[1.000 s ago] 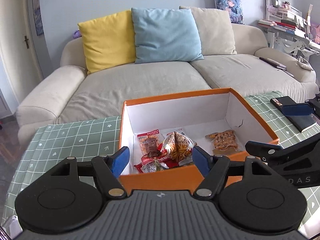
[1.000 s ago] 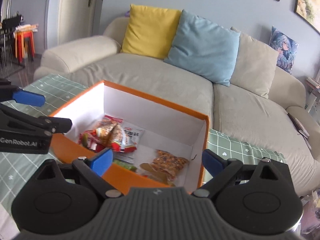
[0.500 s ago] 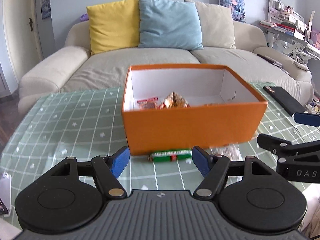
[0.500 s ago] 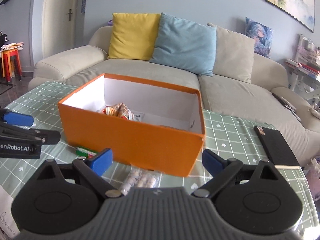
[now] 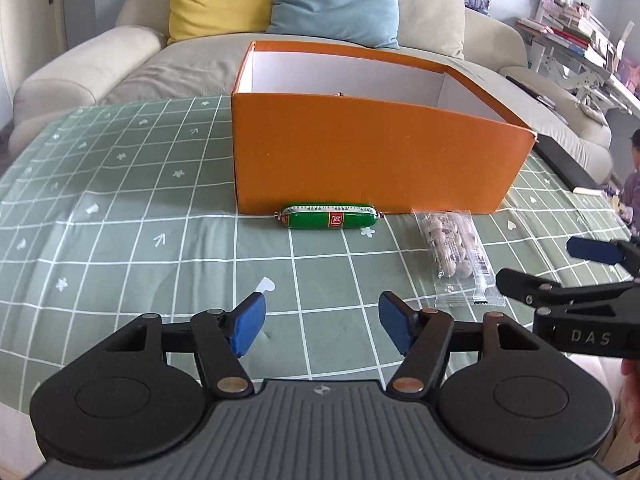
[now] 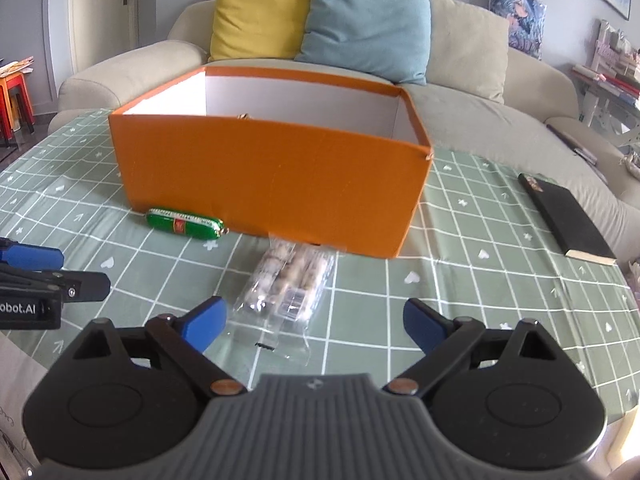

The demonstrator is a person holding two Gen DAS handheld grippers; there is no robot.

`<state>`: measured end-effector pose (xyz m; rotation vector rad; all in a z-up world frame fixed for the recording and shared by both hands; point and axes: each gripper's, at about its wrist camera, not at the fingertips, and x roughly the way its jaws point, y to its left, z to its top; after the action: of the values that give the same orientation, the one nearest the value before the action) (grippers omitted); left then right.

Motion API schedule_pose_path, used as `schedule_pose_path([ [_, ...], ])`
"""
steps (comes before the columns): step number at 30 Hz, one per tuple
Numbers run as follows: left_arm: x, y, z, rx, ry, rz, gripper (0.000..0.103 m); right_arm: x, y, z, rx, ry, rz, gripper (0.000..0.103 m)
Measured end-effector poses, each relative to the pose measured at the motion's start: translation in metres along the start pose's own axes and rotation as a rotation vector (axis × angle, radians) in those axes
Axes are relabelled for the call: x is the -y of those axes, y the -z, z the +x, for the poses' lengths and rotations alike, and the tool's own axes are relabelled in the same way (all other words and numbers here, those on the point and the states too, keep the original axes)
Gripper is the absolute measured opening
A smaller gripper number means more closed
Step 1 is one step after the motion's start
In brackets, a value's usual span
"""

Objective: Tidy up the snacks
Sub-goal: 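Grasp the green sausage stick with the left gripper while the right gripper grasps the clear egg pack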

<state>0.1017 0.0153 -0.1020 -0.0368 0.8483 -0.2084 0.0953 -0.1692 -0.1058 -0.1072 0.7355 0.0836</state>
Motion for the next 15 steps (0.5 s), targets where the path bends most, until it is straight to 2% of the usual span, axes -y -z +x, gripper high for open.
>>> schedule_pose_path([
  [2, -0.001, -0.002, 0.004, -0.005, 0.009, -0.015, 0.077, -0.002, 0.0, 0.004, -0.009, -0.01, -0.002, 0.084],
  [7, 0.003, -0.006, 0.018, -0.015, 0.014, -0.004, 0.077, -0.004, -0.005, 0.02, -0.039, -0.04, 0.004, 0.083],
  [11, 0.012, -0.018, 0.03, 0.009, -0.035, 0.126, 0.077, -0.004, -0.012, 0.038, -0.09, -0.072, 0.042, 0.084],
  [15, 0.012, -0.033, 0.046, 0.021, -0.029, 0.21, 0.077, -0.006, -0.018, 0.052, -0.114, -0.08, 0.061, 0.084],
])
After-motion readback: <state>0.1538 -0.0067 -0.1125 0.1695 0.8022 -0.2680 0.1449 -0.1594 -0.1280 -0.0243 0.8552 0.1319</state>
